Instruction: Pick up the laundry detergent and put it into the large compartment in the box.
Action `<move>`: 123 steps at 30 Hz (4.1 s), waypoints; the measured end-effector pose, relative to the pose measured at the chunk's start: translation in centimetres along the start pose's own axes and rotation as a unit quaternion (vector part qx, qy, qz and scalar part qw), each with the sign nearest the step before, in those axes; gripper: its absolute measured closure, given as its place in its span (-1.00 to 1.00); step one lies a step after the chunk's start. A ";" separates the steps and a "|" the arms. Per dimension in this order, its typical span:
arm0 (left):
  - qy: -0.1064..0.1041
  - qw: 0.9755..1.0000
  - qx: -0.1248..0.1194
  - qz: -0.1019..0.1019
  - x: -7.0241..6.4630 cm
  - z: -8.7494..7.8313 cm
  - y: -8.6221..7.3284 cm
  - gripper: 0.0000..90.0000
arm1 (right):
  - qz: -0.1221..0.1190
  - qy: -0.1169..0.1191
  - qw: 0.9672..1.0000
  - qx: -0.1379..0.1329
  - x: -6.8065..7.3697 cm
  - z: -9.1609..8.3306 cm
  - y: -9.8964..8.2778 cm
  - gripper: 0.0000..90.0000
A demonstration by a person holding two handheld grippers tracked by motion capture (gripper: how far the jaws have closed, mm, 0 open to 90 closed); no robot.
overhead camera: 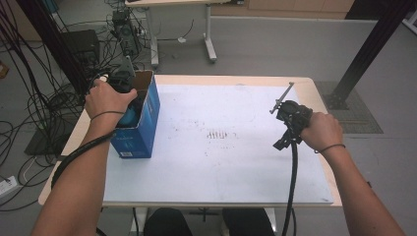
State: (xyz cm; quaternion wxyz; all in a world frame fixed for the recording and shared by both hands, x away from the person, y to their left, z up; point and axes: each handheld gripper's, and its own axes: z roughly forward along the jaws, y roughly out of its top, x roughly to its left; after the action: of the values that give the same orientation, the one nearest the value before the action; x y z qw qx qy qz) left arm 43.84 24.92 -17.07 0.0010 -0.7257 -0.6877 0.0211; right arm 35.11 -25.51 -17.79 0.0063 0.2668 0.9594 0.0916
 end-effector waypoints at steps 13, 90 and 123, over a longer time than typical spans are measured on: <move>-0.013 1.000 -0.007 0.001 0.5 0.2 -0.2 -0.17 | -0.001 0.003 1.000 0.000 0.0 0.2 0.1 -0.94; -0.047 0.985 -0.027 0.165 -9.3 -9.5 -2.6 -0.90 | -0.013 -0.003 1.000 0.000 0.4 -0.2 1.1 -0.94; -0.081 0.955 -0.005 0.286 -18.5 -7.5 -4.1 -0.90 | -0.015 -0.003 1.000 -0.001 0.6 -0.1 1.2 -0.94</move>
State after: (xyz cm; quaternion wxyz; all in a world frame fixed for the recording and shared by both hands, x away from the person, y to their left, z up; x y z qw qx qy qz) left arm 38.96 6.89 -8.89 -0.0641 -0.8878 -0.4494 0.0758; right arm 35.17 -24.23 -17.45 0.0105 0.2528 0.9631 0.0919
